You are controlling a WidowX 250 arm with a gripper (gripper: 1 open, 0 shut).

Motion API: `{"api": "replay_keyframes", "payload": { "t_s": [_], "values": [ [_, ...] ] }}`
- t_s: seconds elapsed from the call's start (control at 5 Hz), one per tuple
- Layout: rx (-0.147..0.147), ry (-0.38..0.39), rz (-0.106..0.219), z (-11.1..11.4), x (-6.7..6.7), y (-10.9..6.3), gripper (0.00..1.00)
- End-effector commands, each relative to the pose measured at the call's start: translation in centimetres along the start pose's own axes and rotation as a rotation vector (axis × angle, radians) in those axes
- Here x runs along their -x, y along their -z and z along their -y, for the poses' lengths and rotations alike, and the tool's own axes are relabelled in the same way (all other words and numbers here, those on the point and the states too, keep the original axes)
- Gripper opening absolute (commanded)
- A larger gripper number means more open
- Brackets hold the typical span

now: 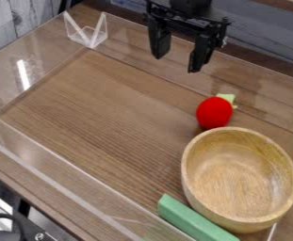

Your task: Move the red object to the left side of the table

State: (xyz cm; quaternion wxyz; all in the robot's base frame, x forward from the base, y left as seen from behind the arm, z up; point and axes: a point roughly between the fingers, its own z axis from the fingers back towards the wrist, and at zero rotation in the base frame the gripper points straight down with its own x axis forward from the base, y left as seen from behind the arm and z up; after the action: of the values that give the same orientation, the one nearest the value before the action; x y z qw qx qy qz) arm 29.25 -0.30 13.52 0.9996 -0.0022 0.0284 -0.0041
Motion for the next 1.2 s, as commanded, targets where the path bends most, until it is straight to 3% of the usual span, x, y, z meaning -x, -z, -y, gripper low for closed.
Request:
{"api": "replay_keyframes", "payload": {
  "t_s": [0.0, 0.4, 0.6, 0.8, 1.0],
  "values": [
    [0.004, 0.018, -0.023, 1.2, 0.3, 1.2, 1.0],
    [-0.017, 0.244, -0.025, 3.3, -1.8, 4.3, 1.0],
    [-0.029, 0.303, -0.024, 6.0, -2.8, 5.0, 1.0],
    [-0.037, 0.303, -0.033, 7.8, -3.9, 6.0, 1.0],
    [-0.048, 0.341, -0.058, 7.3, -4.3, 7.9, 1.0]
  ]
}}
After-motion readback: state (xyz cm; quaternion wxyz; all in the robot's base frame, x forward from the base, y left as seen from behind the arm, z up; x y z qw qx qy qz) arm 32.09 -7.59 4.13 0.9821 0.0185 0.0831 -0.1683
